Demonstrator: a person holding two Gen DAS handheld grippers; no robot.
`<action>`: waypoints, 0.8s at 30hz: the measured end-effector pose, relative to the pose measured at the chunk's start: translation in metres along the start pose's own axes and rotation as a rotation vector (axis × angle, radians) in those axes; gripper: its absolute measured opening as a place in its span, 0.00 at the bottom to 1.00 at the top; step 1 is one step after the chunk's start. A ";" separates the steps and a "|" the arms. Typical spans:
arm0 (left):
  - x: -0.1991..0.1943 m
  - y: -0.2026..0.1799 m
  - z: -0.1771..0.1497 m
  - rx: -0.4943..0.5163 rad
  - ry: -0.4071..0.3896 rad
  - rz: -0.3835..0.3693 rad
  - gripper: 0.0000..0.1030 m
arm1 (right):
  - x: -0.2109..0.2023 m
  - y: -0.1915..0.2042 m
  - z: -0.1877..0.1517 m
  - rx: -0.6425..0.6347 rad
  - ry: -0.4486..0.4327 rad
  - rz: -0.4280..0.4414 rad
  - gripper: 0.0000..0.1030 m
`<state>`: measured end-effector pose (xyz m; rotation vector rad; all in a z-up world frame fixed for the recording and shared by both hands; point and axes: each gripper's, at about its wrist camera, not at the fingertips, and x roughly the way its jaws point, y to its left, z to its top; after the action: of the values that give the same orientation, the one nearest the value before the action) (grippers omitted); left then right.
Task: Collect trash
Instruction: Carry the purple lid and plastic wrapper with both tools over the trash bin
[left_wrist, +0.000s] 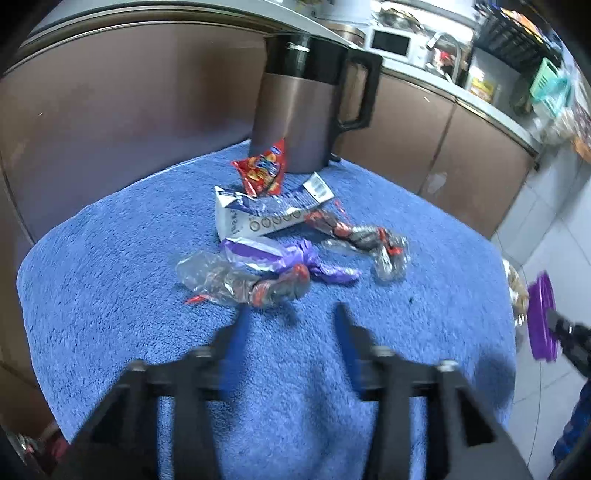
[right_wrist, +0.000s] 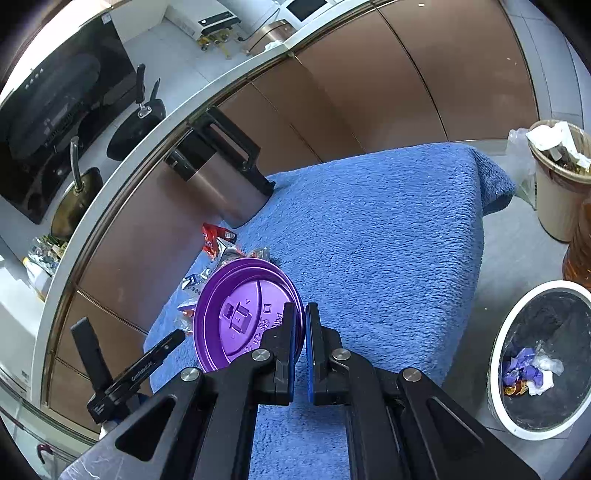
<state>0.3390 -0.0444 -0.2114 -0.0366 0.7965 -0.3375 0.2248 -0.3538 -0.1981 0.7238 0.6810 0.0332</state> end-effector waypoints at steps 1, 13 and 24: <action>0.001 0.000 0.001 -0.011 -0.003 0.001 0.51 | 0.000 -0.004 0.000 0.003 -0.003 0.006 0.05; 0.046 -0.019 0.018 0.026 0.055 0.169 0.26 | -0.011 -0.061 0.010 0.081 -0.047 0.029 0.06; 0.011 -0.025 0.019 0.026 0.032 0.146 0.09 | -0.036 -0.091 0.018 0.059 -0.090 -0.020 0.06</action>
<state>0.3527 -0.0729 -0.2020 0.0513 0.8210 -0.2105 0.1893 -0.4429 -0.2240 0.7704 0.6056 -0.0380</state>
